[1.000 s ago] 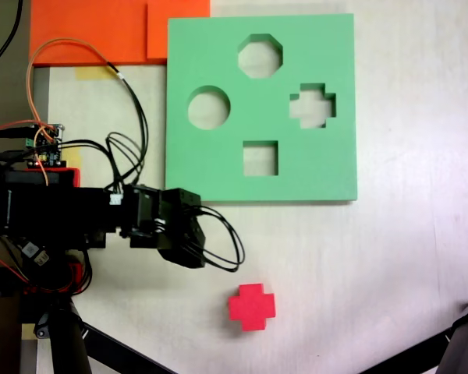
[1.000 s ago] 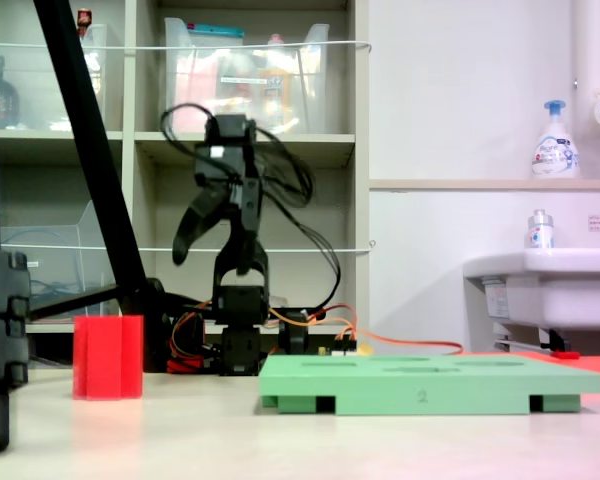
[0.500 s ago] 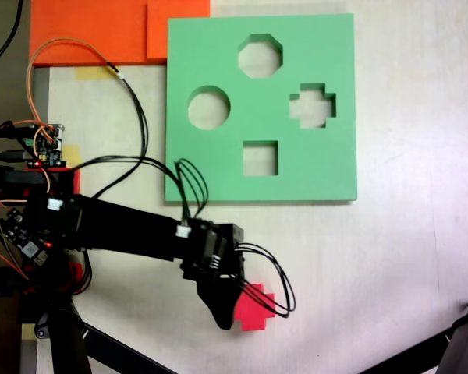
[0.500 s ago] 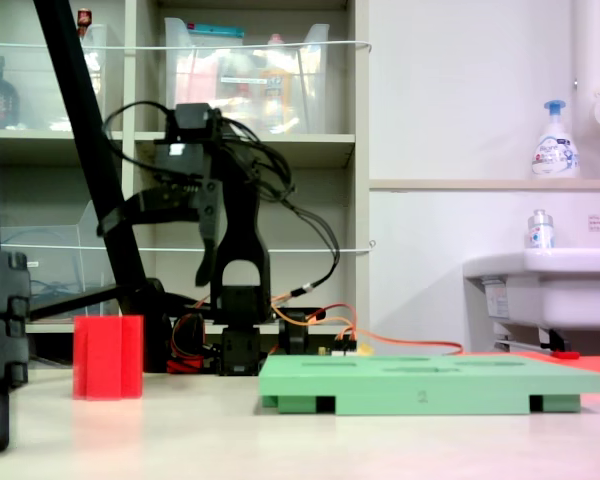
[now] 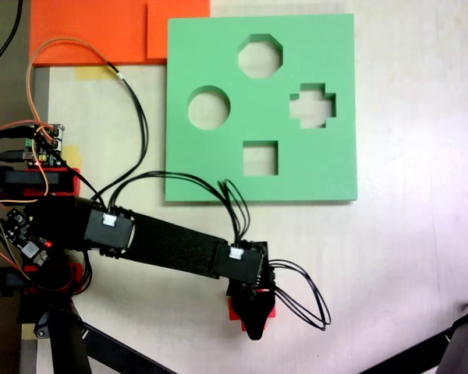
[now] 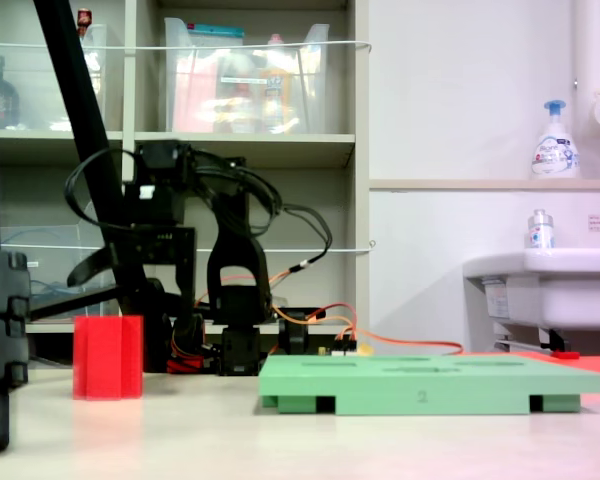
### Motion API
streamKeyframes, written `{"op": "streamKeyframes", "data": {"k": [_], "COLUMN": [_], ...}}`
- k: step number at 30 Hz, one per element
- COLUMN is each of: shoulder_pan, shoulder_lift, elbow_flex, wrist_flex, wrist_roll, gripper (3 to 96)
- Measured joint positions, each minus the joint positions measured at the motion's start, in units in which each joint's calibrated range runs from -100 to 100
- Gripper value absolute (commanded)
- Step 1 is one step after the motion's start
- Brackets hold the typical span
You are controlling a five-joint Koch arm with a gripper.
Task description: Put the cross columnar block into the corresponding hole
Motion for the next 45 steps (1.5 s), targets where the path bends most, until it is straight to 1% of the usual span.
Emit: {"op": "streamKeyframes", "data": {"k": [11, 12, 13, 14, 22, 28, 29, 31, 32, 35, 38, 42, 45], "shoulder_pan": [-2.4, -2.5, -2.5, -2.5, -2.7, -2.9, -2.9, -3.0, -3.0, -3.1, -3.1, -3.0, -2.8], "shoulder_lift": [4.8, 5.6, 6.3, 6.6, 8.9, 9.0, 8.9, 8.6, 8.5, 7.1, 6.3, 5.2, 2.1], "elbow_flex": [0.0, 0.0, -0.1, -0.1, -2.9, -3.0, -3.0, -3.0, -3.0, -3.9, -4.1, -4.1, -4.4], "wrist_flex": [0.0, 0.0, 0.0, 0.0, 1.6, 3.3, 3.6, 3.7, 3.7, 3.5, 3.1, 2.4, 2.3], "wrist_roll": [-2.3, -2.4, -2.5, -2.5, -2.4, -2.7, -2.7, -2.8, -2.9, -3.0, -3.0, -3.0, -2.8], "gripper": [88.5, 87.5, 83.2, 80.8, 78.8, 62.5, 58.3, 46.5, 43.8, 39.3, 37.9, 32.5, 32.3]}}
